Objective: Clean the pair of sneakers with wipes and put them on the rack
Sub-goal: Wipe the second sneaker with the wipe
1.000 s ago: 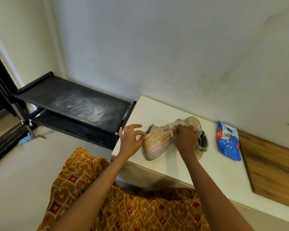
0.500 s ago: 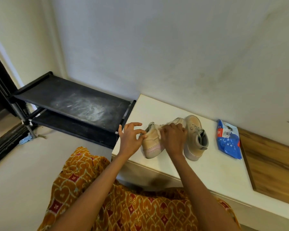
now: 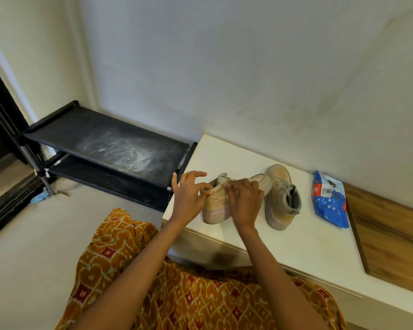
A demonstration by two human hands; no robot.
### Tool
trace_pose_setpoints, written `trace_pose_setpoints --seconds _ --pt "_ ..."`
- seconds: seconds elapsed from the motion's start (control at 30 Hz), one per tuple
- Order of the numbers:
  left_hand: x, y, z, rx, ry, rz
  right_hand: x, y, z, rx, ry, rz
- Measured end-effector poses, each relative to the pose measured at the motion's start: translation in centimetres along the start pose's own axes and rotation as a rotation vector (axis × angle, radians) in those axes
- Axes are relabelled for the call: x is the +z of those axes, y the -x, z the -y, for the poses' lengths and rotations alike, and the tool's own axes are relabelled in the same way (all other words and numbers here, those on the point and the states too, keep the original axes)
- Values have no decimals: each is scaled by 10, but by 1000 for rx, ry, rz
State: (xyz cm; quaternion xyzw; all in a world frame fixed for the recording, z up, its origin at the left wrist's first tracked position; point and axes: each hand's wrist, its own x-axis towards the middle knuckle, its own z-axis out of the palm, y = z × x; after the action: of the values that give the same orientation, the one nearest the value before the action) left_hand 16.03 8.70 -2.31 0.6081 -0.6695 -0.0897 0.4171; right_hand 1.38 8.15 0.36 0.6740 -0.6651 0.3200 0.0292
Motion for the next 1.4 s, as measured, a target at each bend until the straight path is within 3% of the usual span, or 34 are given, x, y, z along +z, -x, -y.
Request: trace_pose_setpoints --seconds 0.13,0.33,0.53,0.77,0.93,0.97,1.07,1.27,1.4 --pt "0 4 -4 90 -2 21 -6 -9 -43 306 0 -19" --pt "-2 4 -4 120 -26 17 -3 12 -37 420 -145 -55" --pt "-7 1 1 130 -21 43 3 28 -1 134 -117 -18" --pt "-23 6 15 96 40 139 11 29 -1 89 -53 38" --pt "-29 11 9 185 -34 165 13 36 -26 484 -137 65" --pt "-30 12 7 217 -78 169 12 33 -32 493 -113 77" --pt "-22 20 -5 291 -180 174 4 14 -34 360 6 114" --pt "-5 34 -27 262 -251 117 16 14 -9 79 -103 104" --pt "1 43 -23 240 -355 164 17 7 -41 151 -85 122"
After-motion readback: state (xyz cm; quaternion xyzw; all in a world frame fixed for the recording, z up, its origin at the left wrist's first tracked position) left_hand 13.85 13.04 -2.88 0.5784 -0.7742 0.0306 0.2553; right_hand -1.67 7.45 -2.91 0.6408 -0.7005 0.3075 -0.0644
